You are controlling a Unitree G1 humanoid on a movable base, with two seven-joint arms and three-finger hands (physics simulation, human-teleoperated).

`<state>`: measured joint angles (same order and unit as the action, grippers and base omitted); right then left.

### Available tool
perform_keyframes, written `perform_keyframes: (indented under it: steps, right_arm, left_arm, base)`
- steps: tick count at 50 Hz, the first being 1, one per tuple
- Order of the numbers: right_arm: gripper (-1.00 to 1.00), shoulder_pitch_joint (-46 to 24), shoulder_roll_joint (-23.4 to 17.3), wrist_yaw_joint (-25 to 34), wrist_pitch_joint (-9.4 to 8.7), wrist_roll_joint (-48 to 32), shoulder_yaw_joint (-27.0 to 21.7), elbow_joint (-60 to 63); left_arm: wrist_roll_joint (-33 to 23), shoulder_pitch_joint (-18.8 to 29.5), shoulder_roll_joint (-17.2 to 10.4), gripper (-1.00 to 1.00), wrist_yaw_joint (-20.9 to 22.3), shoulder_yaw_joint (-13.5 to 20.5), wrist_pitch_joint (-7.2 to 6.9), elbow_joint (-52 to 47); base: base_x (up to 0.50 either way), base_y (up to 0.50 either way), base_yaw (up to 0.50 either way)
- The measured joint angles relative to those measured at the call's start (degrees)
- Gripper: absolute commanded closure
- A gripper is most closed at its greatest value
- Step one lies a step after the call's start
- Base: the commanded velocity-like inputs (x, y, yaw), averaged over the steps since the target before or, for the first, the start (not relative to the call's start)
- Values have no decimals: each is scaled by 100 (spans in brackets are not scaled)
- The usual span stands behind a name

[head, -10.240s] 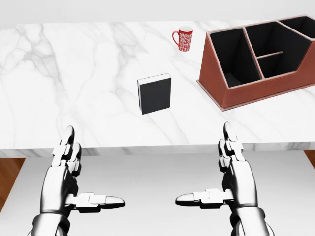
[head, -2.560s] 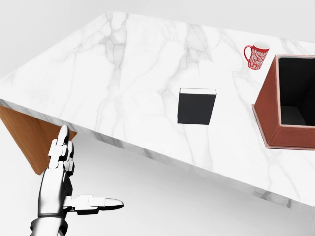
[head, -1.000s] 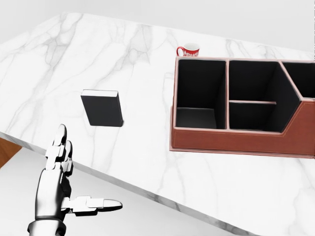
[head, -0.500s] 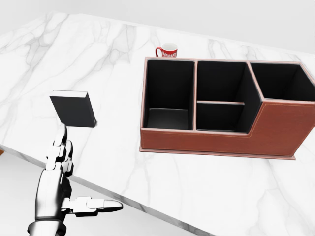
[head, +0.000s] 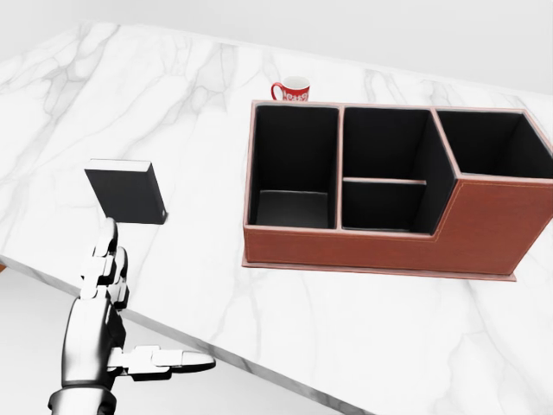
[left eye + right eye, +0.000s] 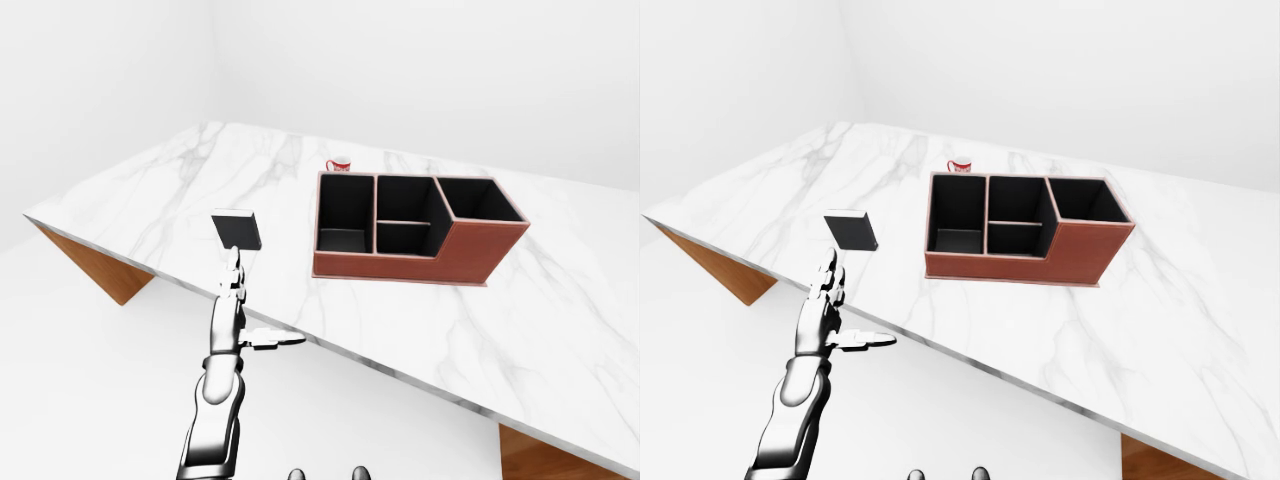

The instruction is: Pick up the book and place it in the left compartment of the caddy.

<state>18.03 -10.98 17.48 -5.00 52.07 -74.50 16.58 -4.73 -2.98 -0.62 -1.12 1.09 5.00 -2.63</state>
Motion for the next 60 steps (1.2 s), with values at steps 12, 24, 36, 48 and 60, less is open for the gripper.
perform_keyframes:
  steps: [12,24,36,48,60]
  right_arm:
    - [-100,0,7,38,0,-33,14,-16]
    - [-100,6,19,59,0,-53,18,4]
    - [-100,9,32,81,0,-52,22,21]
    - [-100,8,40,94,0,-65,24,20]
    - [-100,10,44,93,0,-89,24,32]
  left_arm:
    - [9,15,-4,-100,-8,10,0,21]
    - [3,13,-6,-100,-4,7,0,21]
    - [-14,4,-6,-100,2,-1,0,1]
    - [-24,-2,-2,-100,-1,-7,0,-1]
    - [-19,-1,2,-100,-11,-7,0,-18]
  base:
    - [0,0,0]
    - [11,5,0]
    - [22,10,0]
    - [22,10,0]
    - [22,10,0]
